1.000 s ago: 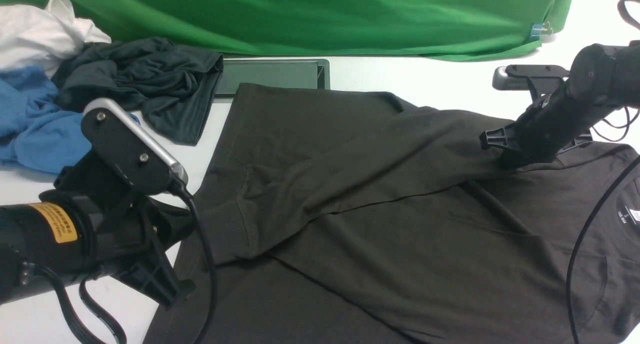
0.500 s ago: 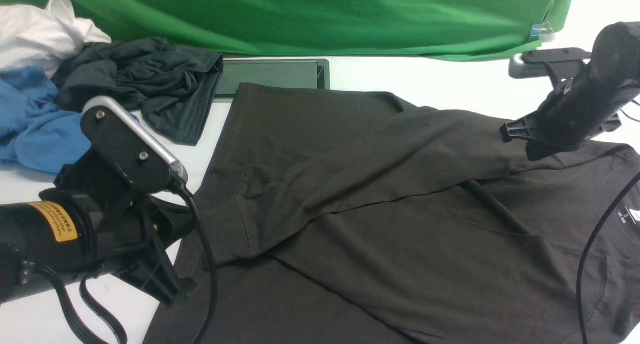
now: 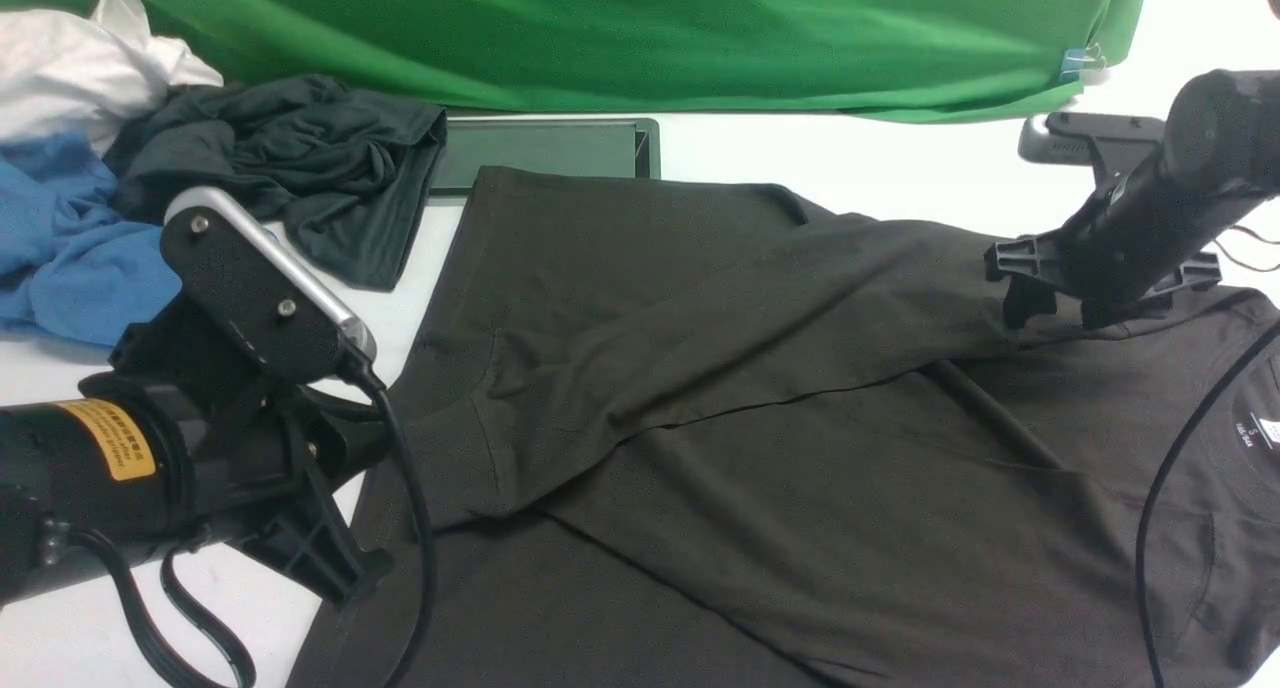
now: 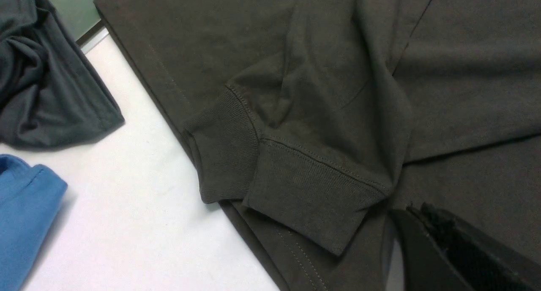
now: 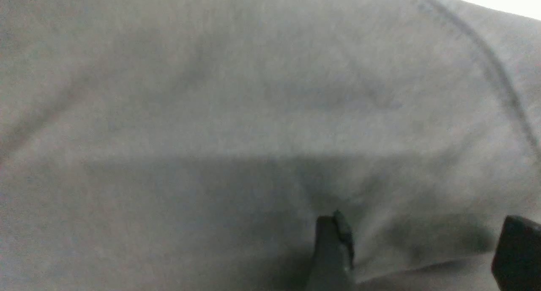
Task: Fold a long-sleeved shirt on a white desktop.
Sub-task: 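Grasp the near edge of the shirt at its hem and shoulder corners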
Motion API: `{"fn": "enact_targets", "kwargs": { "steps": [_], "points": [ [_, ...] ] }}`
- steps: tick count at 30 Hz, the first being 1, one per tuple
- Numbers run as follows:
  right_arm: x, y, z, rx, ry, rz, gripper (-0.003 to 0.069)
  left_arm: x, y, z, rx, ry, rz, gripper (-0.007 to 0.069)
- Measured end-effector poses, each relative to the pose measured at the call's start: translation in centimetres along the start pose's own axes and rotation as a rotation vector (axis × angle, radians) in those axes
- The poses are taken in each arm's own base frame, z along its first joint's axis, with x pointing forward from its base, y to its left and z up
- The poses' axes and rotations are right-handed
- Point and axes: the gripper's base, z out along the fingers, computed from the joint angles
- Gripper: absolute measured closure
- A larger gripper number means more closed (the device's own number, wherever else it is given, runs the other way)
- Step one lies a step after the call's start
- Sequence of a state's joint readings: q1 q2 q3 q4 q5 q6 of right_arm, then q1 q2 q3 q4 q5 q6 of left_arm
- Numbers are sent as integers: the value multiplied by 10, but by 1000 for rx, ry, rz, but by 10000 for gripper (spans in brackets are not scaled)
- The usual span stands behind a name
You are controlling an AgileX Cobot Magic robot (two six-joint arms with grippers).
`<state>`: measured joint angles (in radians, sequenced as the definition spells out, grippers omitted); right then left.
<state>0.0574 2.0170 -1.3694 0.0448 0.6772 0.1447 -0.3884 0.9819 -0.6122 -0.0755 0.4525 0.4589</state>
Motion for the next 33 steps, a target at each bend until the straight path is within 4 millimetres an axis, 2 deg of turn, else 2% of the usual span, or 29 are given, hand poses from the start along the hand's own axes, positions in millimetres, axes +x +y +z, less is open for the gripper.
{"fn": "enact_targets", "kwargs": {
  "steps": [3, 10, 13, 14, 15, 17, 18, 21, 26, 30, 33],
  "points": [
    [3, 3, 7, 2, 27, -9, 172, 0, 0, 0, 0, 0, 0, 608],
    [4, 5, 11, -3, 30, -18, 183, 0, 0, 0, 0, 0, -1, 608],
    [3, 5, 11, -6, 26, -30, 287, 0, 0, 0, 0, 0, -1, 608],
    [3, 5, 11, -6, 26, -37, 349, 0, 0, 0, 0, 0, -1, 608],
    [3, 5, 11, -6, 26, -37, 360, 0, 0, 0, 0, 0, -1, 608],
    [3, 6, 11, -12, 25, -40, 514, 0, 0, 0, 0, 0, -1, 608],
    [4, 6, 11, -15, 27, -37, 557, 0, 0, 0, 1, 0, -1, 608],
    [4, 7, 11, -19, 27, -37, 613, 0, 0, 0, 1, -1, -3, 608],
    [3, 7, 11, -20, 24, -41, 598, 0, 0, 0, 2, -1, -4, 608],
    [3, 7, 10, -21, 17, -41, 481, 0, 0, 0, 2, -1, -4, 608],
    [2, 7, 10, -22, 11, -41, 424, 0, 0, 0, 2, -1, -4, 608]
  ]
}}
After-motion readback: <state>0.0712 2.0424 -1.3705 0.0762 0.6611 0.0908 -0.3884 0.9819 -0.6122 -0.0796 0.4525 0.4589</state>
